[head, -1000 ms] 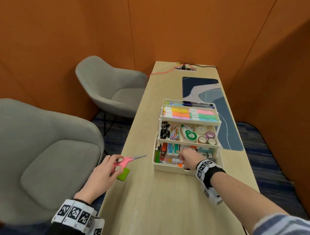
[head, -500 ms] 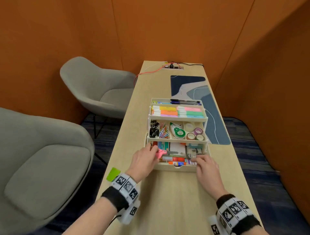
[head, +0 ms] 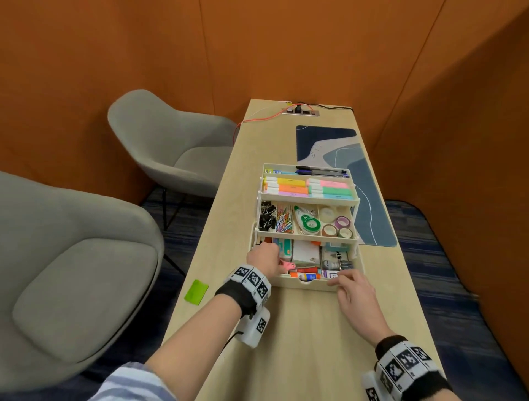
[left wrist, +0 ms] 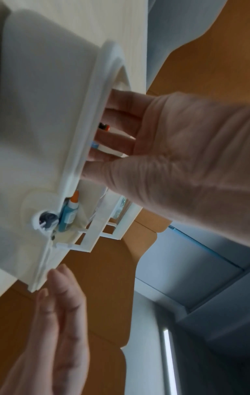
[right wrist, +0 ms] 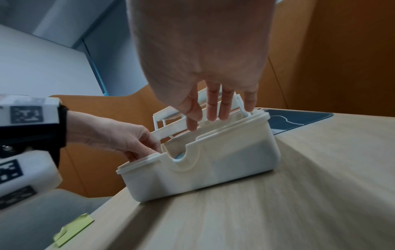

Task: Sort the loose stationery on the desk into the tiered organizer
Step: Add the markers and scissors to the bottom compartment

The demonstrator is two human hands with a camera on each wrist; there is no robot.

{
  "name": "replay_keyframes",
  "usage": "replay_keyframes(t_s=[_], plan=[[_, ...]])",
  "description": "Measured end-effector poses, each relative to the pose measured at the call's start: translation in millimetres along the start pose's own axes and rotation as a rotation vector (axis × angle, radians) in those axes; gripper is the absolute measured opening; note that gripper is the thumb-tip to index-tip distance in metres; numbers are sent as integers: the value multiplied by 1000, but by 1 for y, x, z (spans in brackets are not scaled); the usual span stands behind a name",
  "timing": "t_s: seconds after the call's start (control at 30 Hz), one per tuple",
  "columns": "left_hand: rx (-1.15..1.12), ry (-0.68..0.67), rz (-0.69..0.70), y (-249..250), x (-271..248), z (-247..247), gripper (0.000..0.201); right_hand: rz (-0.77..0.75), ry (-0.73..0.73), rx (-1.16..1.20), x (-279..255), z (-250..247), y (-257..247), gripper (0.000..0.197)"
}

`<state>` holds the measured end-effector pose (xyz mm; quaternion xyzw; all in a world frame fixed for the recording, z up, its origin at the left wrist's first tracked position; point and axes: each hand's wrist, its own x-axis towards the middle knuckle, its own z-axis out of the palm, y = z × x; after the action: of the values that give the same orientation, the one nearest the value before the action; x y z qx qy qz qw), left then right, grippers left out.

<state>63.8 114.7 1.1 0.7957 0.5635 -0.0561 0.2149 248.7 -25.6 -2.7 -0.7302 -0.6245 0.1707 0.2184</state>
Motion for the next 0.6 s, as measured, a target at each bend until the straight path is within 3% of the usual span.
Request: replay_keyframes(t_s=[0.1,0.2,0.3,0.37,0.43,0.5,0.6], plan=[[59,24,7,-3,-4,2,23,-26,1,-6,7,4,-5,26],[-12,170,58,-9,-16,6,11,-52,12,-11,9,10,-10,25],[-94,388,97,-29,-39,7,13,-70,16,-16,5,12,-16,25],[-129,506,18,-53,-57,11,23,-101,15,-41,-2,16,-18,25],[-131,497,-159,-83,-72,22,34,-123,-9,-54,-11,21,-18,24],[-27,393,-322,-108,-84,39,44,-131,-43,-59,-19,27,-17,25],[156,199,-343,-128,-95,68,50,-128,-87,-49,-27,32,-18,26]])
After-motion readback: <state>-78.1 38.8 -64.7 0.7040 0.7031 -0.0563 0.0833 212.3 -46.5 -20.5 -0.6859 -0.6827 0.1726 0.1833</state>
